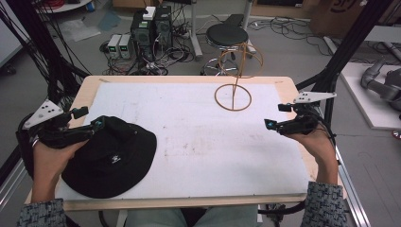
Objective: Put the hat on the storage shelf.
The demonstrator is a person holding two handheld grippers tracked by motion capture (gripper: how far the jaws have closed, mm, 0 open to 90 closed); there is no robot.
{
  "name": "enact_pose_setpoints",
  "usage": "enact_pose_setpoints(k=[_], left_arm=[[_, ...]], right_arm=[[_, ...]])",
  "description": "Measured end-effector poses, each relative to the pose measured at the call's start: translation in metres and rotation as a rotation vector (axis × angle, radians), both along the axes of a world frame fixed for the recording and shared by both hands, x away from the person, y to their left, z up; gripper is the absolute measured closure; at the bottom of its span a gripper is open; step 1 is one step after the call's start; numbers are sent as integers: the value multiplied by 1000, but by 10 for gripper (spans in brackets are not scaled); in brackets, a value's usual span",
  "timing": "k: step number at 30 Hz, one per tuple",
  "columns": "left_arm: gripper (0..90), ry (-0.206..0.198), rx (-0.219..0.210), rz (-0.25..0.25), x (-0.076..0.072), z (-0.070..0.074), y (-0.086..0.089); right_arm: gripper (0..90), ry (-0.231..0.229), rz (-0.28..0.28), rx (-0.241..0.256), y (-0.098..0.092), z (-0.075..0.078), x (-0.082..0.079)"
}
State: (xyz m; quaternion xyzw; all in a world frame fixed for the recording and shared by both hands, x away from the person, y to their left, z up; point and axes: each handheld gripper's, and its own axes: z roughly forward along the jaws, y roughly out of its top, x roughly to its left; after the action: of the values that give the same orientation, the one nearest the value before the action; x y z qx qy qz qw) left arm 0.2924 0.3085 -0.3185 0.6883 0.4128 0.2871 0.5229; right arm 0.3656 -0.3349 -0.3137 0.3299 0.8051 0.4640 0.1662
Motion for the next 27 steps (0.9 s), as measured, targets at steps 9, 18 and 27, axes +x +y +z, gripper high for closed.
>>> enact_pose_setpoints(k=[9,18,27], left_arm=[[315,31,-2,-26,2,-17,14],[335,49,17,-43,4,-24,13],[352,65,38,-47,7,-28,12]], right_arm=[[97,8,3,3,0,0,1],[97,7,6,7,1,1,0],[97,7,5,-1,0,0,0]])
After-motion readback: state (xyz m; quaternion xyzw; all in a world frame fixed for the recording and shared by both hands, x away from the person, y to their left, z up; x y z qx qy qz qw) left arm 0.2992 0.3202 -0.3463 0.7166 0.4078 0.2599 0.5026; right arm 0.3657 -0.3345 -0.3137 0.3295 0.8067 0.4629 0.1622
